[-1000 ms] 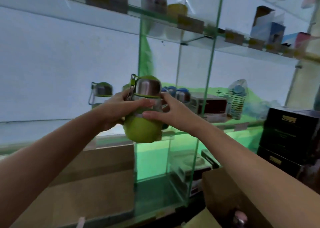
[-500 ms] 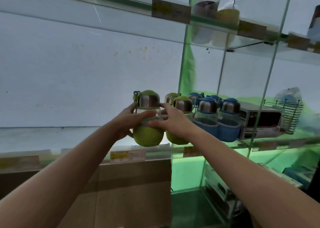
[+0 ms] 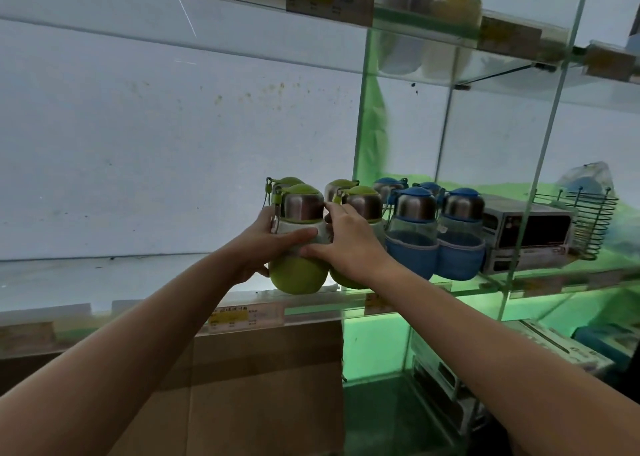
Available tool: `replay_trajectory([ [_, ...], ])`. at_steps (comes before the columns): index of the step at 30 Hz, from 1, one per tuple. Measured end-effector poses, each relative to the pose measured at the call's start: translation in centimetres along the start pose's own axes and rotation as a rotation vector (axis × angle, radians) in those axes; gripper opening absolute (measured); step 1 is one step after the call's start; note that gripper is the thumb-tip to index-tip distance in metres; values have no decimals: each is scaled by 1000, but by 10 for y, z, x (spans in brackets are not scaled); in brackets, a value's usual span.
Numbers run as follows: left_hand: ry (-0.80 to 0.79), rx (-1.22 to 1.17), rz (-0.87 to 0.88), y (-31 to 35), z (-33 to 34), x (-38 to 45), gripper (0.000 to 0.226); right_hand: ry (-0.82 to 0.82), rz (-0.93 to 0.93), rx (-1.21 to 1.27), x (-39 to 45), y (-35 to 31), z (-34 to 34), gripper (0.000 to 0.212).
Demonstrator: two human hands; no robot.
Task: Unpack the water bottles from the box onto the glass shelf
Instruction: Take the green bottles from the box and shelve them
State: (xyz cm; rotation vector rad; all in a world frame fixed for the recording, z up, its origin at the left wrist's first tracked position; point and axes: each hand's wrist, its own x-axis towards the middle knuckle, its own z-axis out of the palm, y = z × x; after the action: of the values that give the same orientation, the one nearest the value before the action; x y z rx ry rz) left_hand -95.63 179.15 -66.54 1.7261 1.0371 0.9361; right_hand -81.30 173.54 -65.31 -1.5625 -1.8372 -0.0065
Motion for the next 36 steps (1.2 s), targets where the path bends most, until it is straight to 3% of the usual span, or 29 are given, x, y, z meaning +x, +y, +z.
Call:
replay_trajectory([
  [4,246,167,23,14,1,-8,114,-18,-9,49,-10,3,-15,85],
  [7,472,281,130,35,6,-23,91,0,-36,42,-20,8,-32,82],
  [9,491,277,191,49,13,-32,77,21,-45,74,-29,14,-42,79],
  [13,382,161,222,61,47,-46,60,20,-48,142,-54,31,-62,74],
  [20,95,4,190,59,161,-61,54,56,46,142,-116,101,-104,73],
  [31,-299,-51,8,10,385,-71,52,-11,460,125,-274,268,-154,66],
  [36,-377,-8,-80,-33,465,-77,55,-35,574,129,-331,329,-146,66],
])
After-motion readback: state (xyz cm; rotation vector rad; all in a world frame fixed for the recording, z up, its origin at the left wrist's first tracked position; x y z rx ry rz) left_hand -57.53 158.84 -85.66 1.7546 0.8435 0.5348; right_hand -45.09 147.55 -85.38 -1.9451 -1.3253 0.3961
